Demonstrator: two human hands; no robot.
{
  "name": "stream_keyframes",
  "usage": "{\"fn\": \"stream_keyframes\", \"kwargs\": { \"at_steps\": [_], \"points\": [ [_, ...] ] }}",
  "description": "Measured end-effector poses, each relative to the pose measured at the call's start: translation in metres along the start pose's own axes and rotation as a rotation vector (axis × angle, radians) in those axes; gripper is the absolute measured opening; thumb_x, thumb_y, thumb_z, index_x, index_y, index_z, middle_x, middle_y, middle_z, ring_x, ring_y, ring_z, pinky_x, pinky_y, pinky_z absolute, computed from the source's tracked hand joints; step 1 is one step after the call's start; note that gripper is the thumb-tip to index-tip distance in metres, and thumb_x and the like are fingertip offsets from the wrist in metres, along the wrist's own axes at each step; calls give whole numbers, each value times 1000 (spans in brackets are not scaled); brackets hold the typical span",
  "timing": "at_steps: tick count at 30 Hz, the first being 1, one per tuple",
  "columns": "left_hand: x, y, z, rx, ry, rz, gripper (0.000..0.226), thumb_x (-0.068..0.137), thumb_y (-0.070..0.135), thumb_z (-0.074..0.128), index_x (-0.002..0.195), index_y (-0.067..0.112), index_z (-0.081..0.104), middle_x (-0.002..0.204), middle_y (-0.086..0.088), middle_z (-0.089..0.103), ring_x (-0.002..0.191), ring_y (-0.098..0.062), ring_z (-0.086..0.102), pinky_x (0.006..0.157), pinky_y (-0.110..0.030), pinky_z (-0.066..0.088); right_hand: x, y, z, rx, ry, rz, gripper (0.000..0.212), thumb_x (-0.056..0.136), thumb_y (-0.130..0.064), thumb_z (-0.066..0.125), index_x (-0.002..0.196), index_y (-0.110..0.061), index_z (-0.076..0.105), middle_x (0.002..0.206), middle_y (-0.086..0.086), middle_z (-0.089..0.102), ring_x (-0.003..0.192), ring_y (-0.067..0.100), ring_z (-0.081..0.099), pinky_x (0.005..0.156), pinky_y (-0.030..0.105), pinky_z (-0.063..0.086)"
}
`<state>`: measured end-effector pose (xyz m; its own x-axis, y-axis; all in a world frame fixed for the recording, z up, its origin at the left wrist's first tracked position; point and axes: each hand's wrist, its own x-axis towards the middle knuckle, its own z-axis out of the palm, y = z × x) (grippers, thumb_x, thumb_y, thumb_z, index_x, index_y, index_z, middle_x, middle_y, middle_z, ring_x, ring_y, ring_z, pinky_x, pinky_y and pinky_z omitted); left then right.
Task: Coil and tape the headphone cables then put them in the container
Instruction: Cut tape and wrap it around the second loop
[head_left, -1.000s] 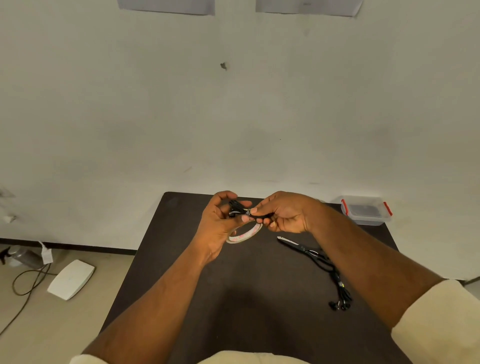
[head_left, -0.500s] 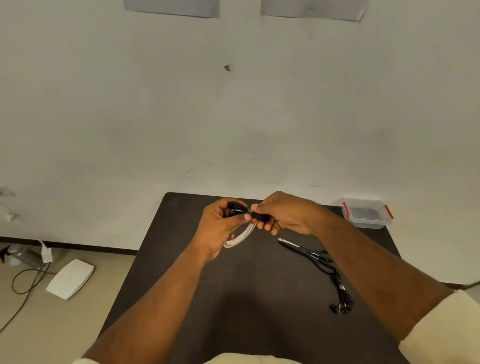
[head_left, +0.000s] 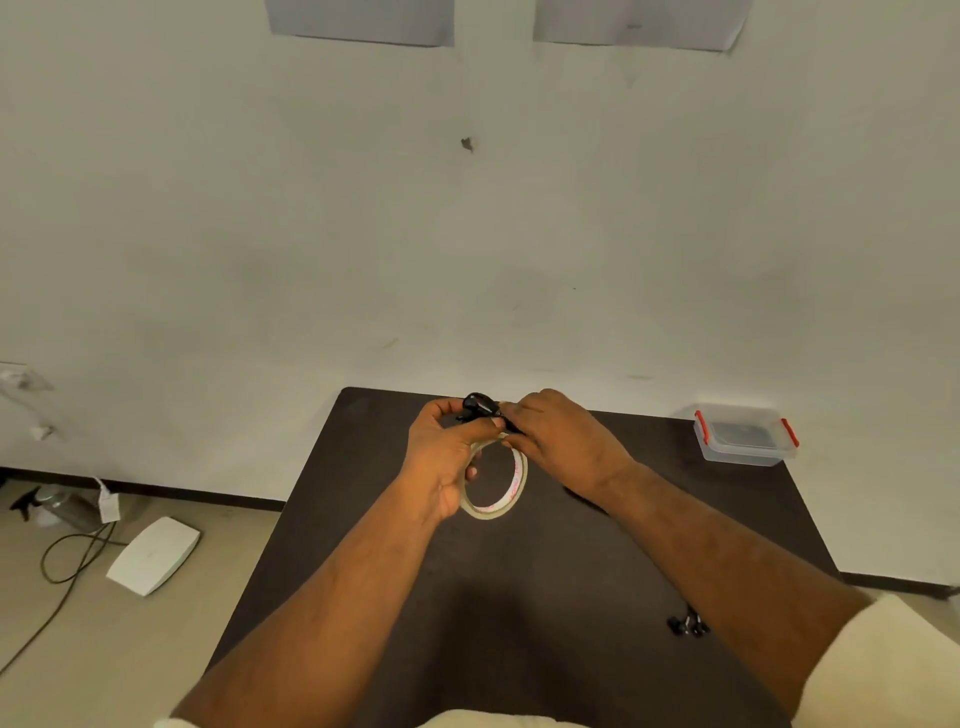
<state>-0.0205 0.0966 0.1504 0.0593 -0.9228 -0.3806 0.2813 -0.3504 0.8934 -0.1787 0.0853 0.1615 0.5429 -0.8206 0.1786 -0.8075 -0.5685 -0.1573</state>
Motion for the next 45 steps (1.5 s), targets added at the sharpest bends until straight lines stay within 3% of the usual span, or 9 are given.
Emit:
{"fn": "stream_keyframes", "kwargs": {
  "at_steps": [5,13,20,26,29,33,36,41,45],
  "points": [
    [-3,-2,2,25,11,58,55,69,8,84,112,17,52,96,-10,73,63,-16,60,40,-22,37,5,1,-13,-19,-55,-40,28,100,-27,45,115,-11,62,102,8,64,94,23,55,82,33,44],
    [-12,-5,13,-27,-11,249,54,80,4,76,119,28,47,95,-5,73,71,-8,66,51,-24,47,7,0,6,-150,185,9,11,84,-8,63,95,-8,64,83,8,62,75,25,56,68,36,50],
    [-14,-17,16,-122,-85,354,45,92,9,63,128,30,46,111,-4,70,99,-18,68,73,-34,56,7,-16,-4,482,243,329,23,97,-13,47,88,-7,67,81,9,66,79,21,56,72,34,47],
    [-20,-18,11,100,-93,567,50,92,18,65,127,46,43,109,10,62,96,-14,64,56,-36,57,5,-19,-19,985,134,459,18,95,-13,57,95,-16,75,73,-9,69,64,-1,58,58,16,44],
    [-21,-19,9,161,-103,587,53,92,19,63,126,52,39,110,13,60,92,-13,65,51,-38,57,1,-18,-20,1168,134,526,16,93,-10,60,95,-11,75,76,1,68,64,9,50,56,21,42],
    [-18,-26,4,207,-85,563,54,93,16,61,136,36,34,113,11,59,83,-4,64,63,-27,55,-1,-19,-23,1343,168,591,15,92,-5,58,94,-6,73,66,4,59,59,9,48,53,21,40],
    [-20,-29,1,129,-107,396,59,91,23,64,136,40,30,112,2,59,56,-13,56,47,-29,46,-3,-22,-24,1464,151,669,12,91,-4,60,93,-4,72,65,5,58,58,10,48,53,22,39],
    [-17,-29,-5,33,-140,150,24,84,35,72,93,19,56,74,-6,51,47,-13,44,41,-23,36,-3,-30,-22,1720,107,832,10,91,-5,59,86,-3,68,63,6,55,51,9,45,44,18,37],
    [-17,-27,-15,-15,-141,201,23,79,26,74,95,11,68,66,-5,59,49,-14,49,44,-25,42,-6,-36,-19,1829,-63,914,10,93,-10,55,87,-6,62,59,2,52,45,6,42,38,15,33]
  ]
}}
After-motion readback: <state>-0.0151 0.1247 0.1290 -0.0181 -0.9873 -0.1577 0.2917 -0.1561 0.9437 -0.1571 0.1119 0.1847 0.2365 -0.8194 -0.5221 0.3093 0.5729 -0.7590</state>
